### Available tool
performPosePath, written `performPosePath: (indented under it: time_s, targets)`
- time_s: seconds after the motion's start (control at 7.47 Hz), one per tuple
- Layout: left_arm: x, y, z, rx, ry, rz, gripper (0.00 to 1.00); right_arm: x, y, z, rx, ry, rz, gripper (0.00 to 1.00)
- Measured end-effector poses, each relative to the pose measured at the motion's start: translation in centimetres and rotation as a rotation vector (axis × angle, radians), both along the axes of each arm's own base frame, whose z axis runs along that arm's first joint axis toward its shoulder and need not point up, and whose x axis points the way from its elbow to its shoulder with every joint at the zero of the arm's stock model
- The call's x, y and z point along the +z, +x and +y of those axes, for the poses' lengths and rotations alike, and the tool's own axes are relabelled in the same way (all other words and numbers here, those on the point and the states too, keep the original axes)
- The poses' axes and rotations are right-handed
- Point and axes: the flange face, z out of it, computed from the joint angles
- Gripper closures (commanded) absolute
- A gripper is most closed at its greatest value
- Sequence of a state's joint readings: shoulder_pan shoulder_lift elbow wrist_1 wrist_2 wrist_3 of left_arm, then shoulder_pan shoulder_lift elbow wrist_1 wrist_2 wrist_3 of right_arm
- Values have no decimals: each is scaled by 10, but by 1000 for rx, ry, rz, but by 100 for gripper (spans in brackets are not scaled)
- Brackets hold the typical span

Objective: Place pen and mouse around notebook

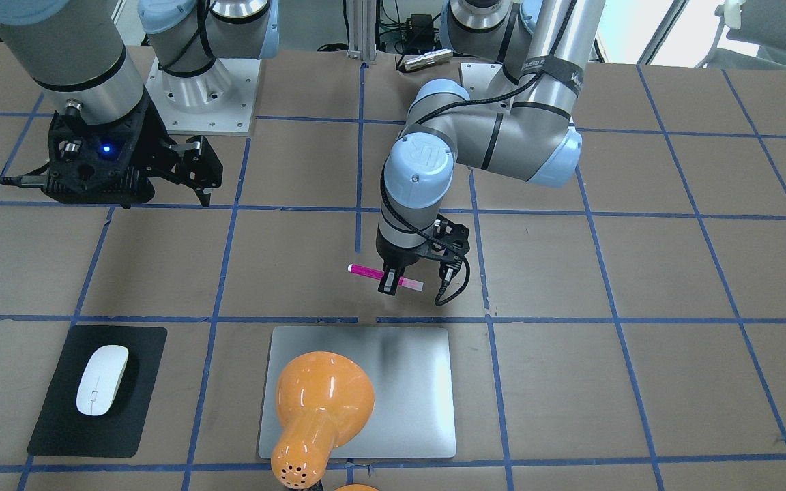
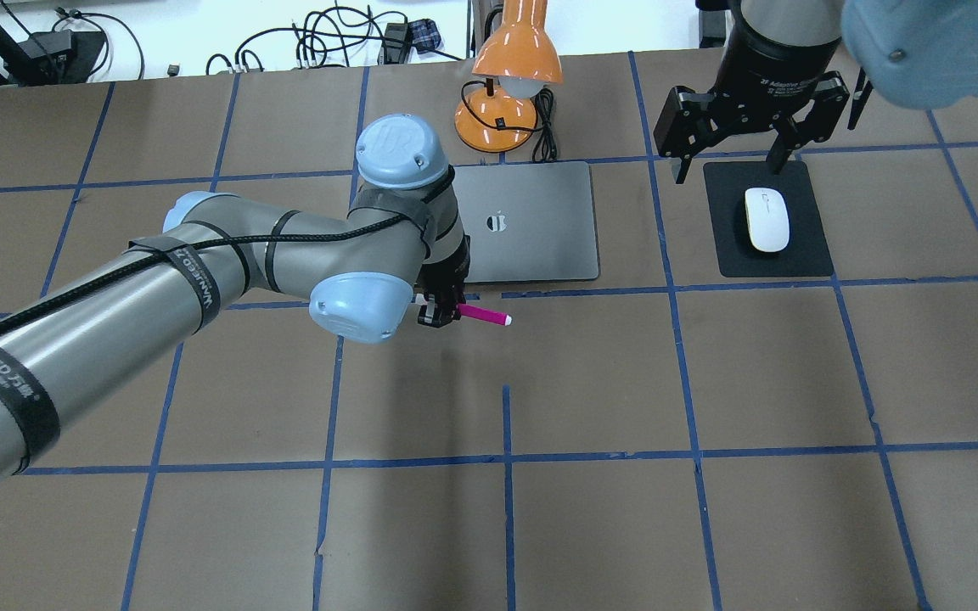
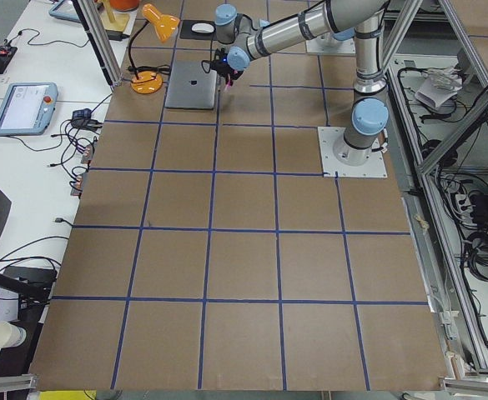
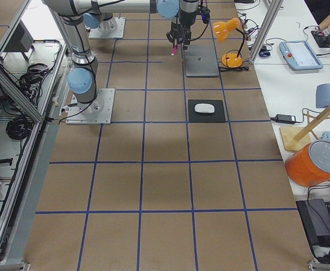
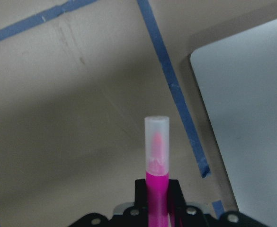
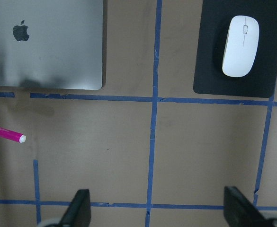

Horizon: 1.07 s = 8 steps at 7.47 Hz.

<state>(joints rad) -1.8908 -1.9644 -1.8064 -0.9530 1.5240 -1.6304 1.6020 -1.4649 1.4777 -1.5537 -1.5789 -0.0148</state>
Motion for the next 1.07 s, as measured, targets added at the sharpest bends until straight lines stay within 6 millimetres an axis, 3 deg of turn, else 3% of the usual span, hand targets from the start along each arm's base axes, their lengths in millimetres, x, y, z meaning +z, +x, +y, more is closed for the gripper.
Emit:
performPosePath:
  time_s: [0.4,0.8,0.94,1.07]
  targets:
    - [-25,-22,5,88,4,-1,100,-1,-2,0,-3,3,-2,0]
    - [-38,-37,7,137,-16,9,100,-1,-3,0,-4,5,1,0]
    - [-40,-39,7,142,-17,9,34,-2,-3,0,-3,6,2,0]
    - [-40,-40,7,140,-19,10,11,-2,-3,0,-4,7,2,0]
